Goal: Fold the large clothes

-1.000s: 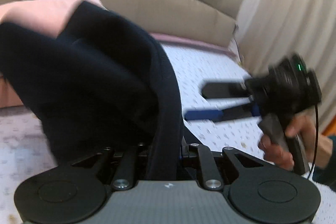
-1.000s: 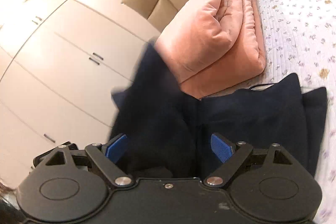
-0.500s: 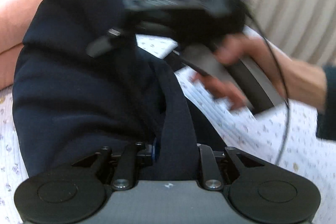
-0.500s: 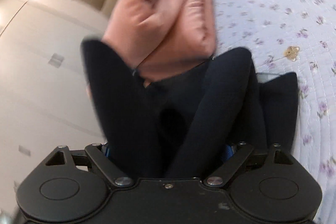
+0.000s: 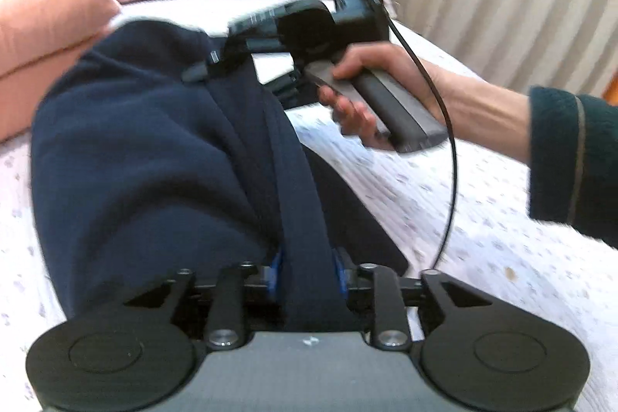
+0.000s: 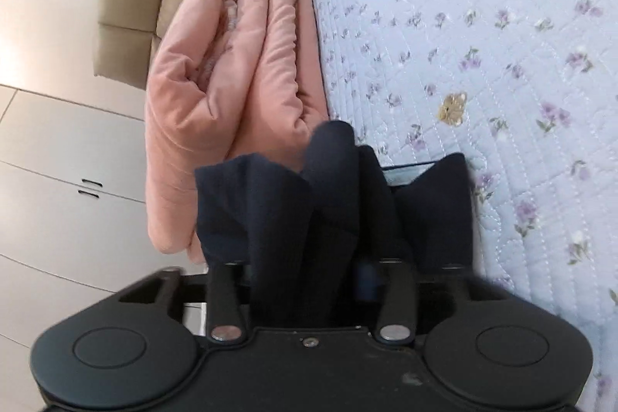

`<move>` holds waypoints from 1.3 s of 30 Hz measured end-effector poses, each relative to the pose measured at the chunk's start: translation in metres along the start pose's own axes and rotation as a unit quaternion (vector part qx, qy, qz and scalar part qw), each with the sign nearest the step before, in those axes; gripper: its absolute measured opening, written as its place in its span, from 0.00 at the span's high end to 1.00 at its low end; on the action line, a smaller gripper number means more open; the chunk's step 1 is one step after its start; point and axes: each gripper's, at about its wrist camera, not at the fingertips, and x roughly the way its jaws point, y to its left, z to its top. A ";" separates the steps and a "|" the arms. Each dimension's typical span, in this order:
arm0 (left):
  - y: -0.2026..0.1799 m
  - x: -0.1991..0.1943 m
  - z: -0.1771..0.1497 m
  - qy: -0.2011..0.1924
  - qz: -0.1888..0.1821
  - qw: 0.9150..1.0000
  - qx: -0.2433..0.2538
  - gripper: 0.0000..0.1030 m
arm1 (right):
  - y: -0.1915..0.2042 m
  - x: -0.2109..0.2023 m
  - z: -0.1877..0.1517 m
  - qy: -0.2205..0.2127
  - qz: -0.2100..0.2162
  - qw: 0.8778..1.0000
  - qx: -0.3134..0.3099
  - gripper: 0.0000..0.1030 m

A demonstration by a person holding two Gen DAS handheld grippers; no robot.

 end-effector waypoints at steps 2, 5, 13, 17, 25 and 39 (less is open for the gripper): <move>-0.010 0.003 -0.001 0.007 -0.007 1.000 0.014 0.63 | 0.013 0.000 0.007 0.003 0.000 1.000 -0.011 0.13; -0.019 0.009 -0.003 0.030 -0.041 0.999 0.015 0.63 | 0.032 0.020 0.024 -0.009 -0.027 0.999 -0.032 0.04; 0.002 -0.045 -0.005 -0.003 -0.141 0.987 -0.078 0.51 | 0.045 0.021 0.027 -0.066 -0.104 0.987 -0.103 0.82; 0.035 -0.084 0.002 -0.067 -0.057 0.992 -0.095 0.26 | 0.025 0.013 0.030 -0.054 -0.086 0.993 -0.050 0.44; 0.104 -0.061 -0.029 0.000 0.000 0.986 -0.169 0.30 | 0.046 -0.004 -0.027 0.109 -0.098 0.984 -0.102 0.16; 0.069 -0.060 -0.045 0.038 -0.033 0.998 -0.046 0.20 | -0.008 -0.063 -0.067 0.030 -0.061 0.998 -0.001 0.57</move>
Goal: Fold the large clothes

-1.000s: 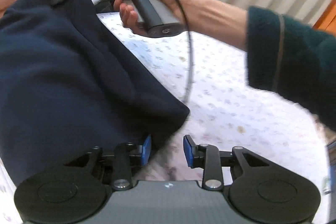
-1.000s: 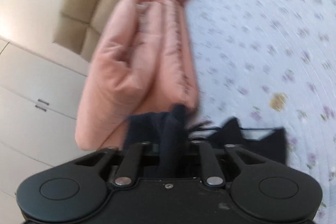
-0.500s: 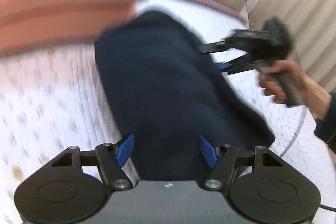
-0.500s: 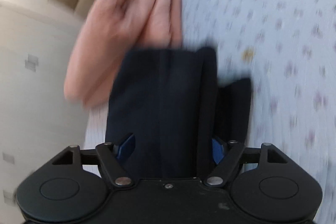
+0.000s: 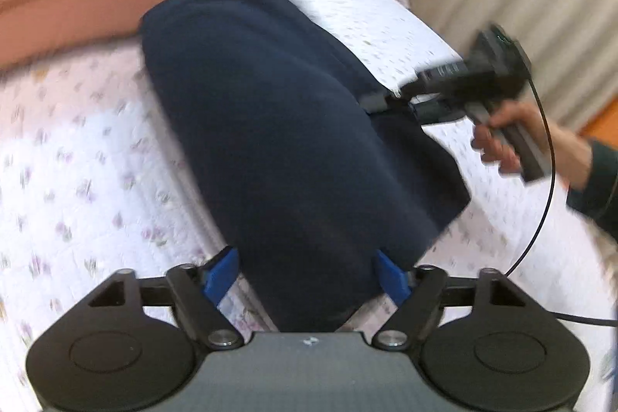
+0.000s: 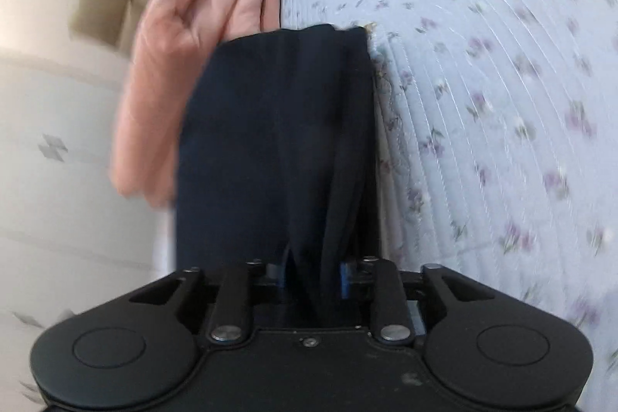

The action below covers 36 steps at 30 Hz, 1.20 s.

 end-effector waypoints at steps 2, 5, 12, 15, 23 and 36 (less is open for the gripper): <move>-0.012 0.005 -0.005 0.014 0.015 0.999 0.042 0.14 | 0.001 -0.009 -0.005 0.013 0.026 1.000 0.004 0.32; -0.020 0.018 -0.012 0.018 0.050 0.995 0.083 0.13 | 0.013 -0.013 -0.025 0.050 0.021 0.998 -0.015 0.18; -0.024 0.022 -0.022 -0.023 0.125 0.990 0.067 0.53 | 0.041 -0.040 -0.048 -0.036 0.070 0.996 -0.050 0.86; -0.011 0.006 -0.027 -0.023 0.106 0.994 0.022 0.63 | 0.043 -0.055 -0.052 -0.041 0.055 0.993 -0.097 0.87; -0.003 0.008 -0.035 0.051 0.067 0.996 0.004 0.61 | 0.012 -0.034 -0.048 0.010 -0.068 0.994 -0.082 0.60; 0.031 0.007 0.022 -0.024 0.042 0.996 -0.075 0.22 | 0.145 0.092 0.039 -0.076 -0.115 0.940 -0.311 0.00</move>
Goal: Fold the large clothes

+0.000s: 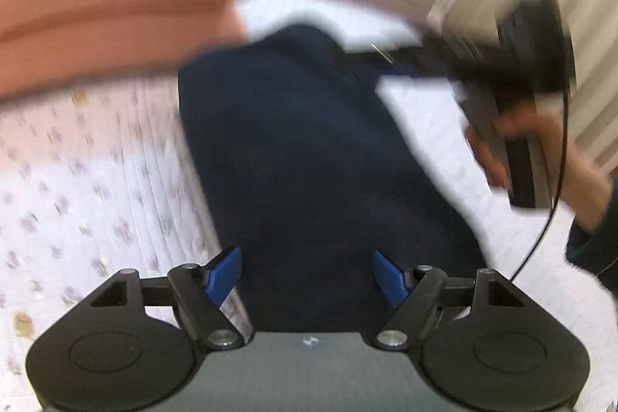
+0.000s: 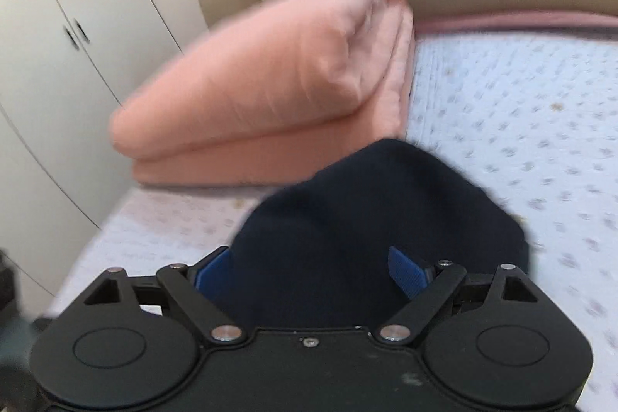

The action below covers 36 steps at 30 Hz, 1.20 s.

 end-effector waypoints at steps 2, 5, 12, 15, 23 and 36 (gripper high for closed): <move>0.005 0.009 -0.005 -0.008 -0.008 1.000 -0.018 0.16 | -0.004 0.040 0.002 0.012 -0.027 1.000 -0.008 0.00; 0.015 0.010 -0.009 -0.022 -0.021 0.998 -0.046 0.16 | -0.029 0.075 0.008 -0.018 -0.011 0.999 0.046 0.00; 0.011 0.015 -0.021 -0.026 -0.023 0.998 -0.053 0.14 | -0.052 0.108 0.025 -0.025 -0.075 0.994 0.078 0.00; 0.017 0.013 -0.025 -0.003 -0.042 0.996 -0.073 0.14 | -0.049 0.089 0.033 -0.030 -0.078 0.992 0.097 0.00; 0.012 0.021 -0.044 0.064 -0.074 0.994 -0.051 0.05 | 0.006 -0.033 -0.020 0.003 -0.020 0.995 -0.094 0.01; -0.028 0.023 -0.056 0.130 0.006 0.990 0.048 0.09 | -0.076 -0.083 -0.129 0.154 -0.021 0.988 -0.023 0.00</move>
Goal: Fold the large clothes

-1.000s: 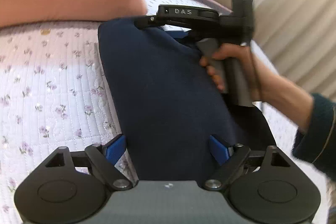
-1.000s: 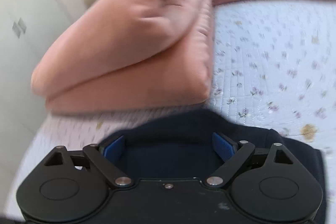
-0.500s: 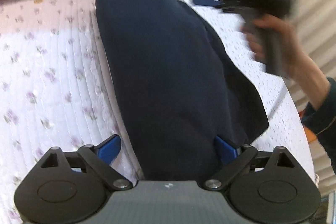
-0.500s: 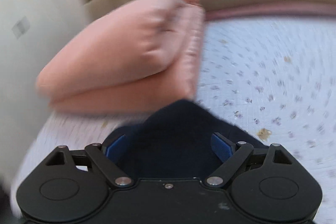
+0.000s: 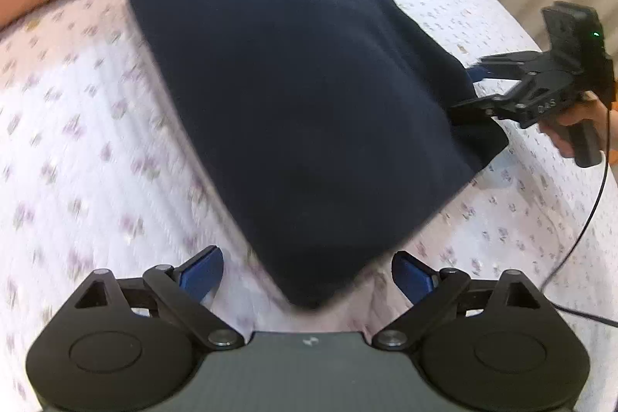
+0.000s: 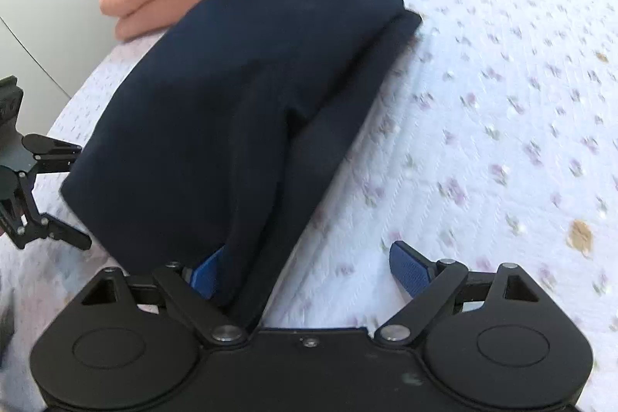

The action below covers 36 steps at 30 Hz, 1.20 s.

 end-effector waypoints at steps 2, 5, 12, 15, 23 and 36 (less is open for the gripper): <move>0.007 -0.012 -0.001 0.006 -0.038 0.998 -0.046 0.10 | -0.013 -0.011 0.007 0.010 0.036 0.998 0.052 0.01; 0.026 -0.042 0.001 -0.029 -0.103 0.987 -0.124 0.04 | -0.041 -0.031 0.020 -0.036 0.098 0.983 0.148 0.01; 0.051 -0.051 0.061 -0.090 -0.055 0.986 -0.130 0.02 | -0.053 -0.016 0.063 -0.070 0.080 0.975 0.193 0.01; 0.050 -0.040 0.083 -0.094 -0.044 0.985 -0.141 0.02 | -0.052 0.003 0.069 -0.060 0.092 0.972 0.210 0.01; 0.053 -0.020 0.101 -0.100 -0.010 0.983 -0.152 0.02 | -0.024 0.037 0.081 -0.032 0.088 0.984 0.155 0.01; 0.067 0.000 0.107 -0.089 -0.016 0.985 -0.146 0.00 | -0.012 0.058 0.084 -0.031 0.100 0.990 0.093 0.00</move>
